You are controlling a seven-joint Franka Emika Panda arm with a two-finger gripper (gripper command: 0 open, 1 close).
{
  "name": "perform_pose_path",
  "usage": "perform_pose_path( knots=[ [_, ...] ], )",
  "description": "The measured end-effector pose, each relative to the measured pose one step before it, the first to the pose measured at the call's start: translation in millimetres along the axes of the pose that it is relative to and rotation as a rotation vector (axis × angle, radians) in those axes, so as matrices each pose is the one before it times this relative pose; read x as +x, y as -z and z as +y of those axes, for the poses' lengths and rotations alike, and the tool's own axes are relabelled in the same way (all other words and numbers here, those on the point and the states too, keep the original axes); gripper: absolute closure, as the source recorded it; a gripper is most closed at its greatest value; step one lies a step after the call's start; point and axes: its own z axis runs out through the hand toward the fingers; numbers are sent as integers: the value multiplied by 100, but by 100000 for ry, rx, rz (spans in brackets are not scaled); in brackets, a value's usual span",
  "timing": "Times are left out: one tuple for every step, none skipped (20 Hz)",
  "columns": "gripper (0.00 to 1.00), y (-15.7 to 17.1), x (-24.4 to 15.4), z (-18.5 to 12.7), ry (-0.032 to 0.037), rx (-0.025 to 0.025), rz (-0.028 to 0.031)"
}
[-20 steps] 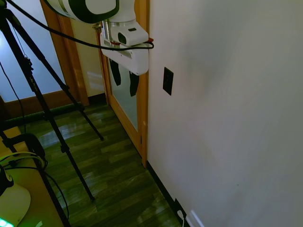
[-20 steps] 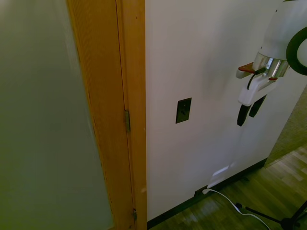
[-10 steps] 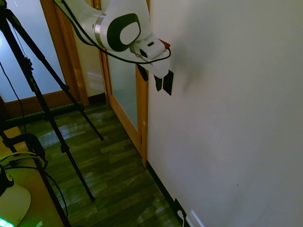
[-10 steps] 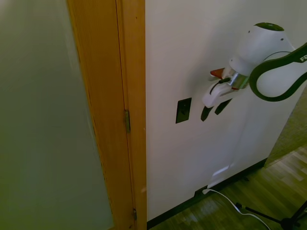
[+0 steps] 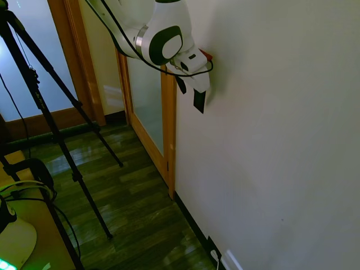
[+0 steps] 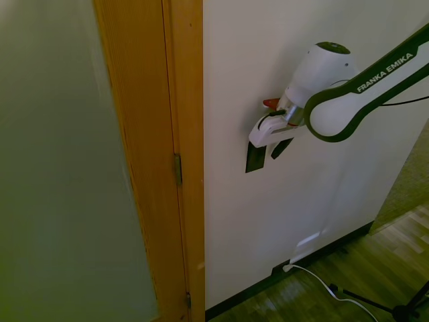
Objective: Turn on the light
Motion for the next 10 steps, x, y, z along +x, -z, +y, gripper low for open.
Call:
perform_pose_path(
  knots=[
    [100,-274,174,40,-893,-499,677],
    [100,-184,156,19,-821,-384,675],
    [100,-121,107,-37,-463,-262,544],
    [100,-72,-38,-136,-406,-54,308],
    [100,-67,-50,-195,-133,89,184],
    [100,-87,-118,-111,-295,-23,4],
    [100,-111,-139,-123,157,8,-82],
    [100,-93,-76,-66,-305,-31,-59],
    [100,-43,-5,-20,-115,-19,-4],
    [100,-1,-5,-3,-92,4,-4]
  ],
)
